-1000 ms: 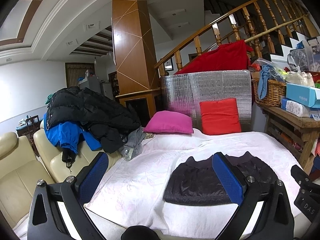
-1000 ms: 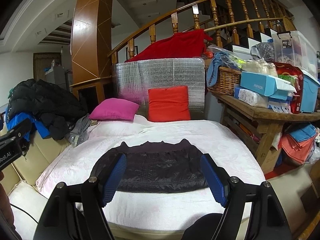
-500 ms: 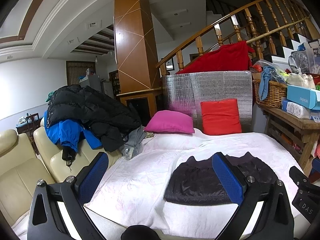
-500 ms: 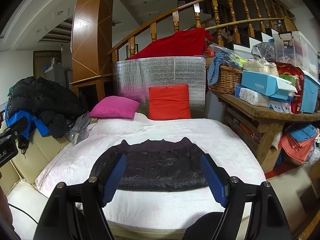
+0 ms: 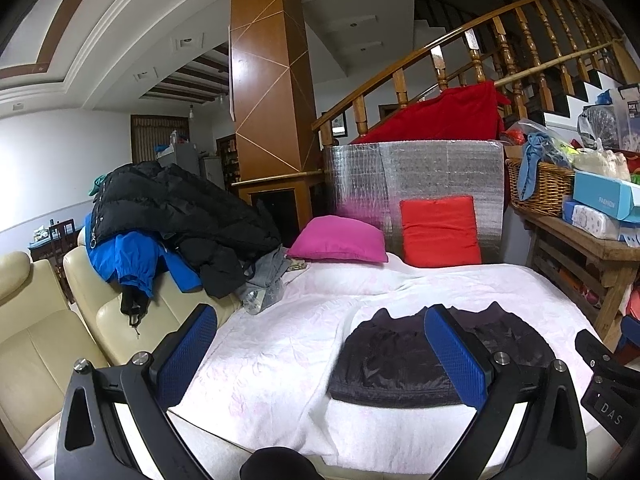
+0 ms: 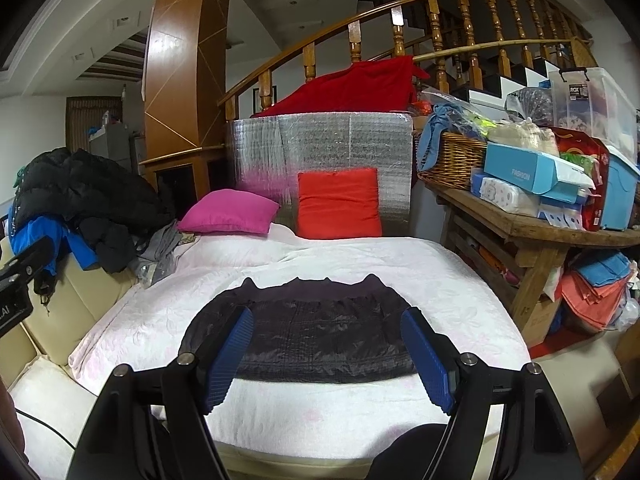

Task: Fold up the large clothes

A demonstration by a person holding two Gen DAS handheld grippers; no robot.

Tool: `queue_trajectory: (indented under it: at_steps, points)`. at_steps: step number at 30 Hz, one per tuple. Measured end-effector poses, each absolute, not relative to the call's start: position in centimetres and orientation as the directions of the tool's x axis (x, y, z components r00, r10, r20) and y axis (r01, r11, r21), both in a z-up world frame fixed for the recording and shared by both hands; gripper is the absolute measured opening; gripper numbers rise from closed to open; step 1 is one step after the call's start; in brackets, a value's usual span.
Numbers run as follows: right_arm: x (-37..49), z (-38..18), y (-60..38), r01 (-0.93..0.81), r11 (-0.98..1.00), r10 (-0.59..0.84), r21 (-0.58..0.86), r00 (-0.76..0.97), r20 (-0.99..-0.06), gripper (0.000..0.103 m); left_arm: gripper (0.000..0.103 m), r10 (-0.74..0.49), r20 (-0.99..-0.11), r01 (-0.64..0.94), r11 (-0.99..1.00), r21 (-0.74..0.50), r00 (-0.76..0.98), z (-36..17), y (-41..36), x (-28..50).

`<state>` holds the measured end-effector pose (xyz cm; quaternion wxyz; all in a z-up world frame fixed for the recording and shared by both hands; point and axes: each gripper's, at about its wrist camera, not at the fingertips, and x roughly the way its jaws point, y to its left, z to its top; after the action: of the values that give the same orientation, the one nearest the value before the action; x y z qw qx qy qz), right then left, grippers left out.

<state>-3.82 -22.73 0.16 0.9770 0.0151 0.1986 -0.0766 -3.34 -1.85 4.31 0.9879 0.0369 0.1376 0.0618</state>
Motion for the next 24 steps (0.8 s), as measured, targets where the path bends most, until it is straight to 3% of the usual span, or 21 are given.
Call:
queue_trajectory:
  at_steps: [24]
  points:
    - [-3.42,-0.29,-22.87,0.148,0.989,-0.135,0.001,0.904,-0.405,0.08,0.103,0.134,-0.284,-0.108,0.989,0.104,0.95,3.98,-2.16,-3.07]
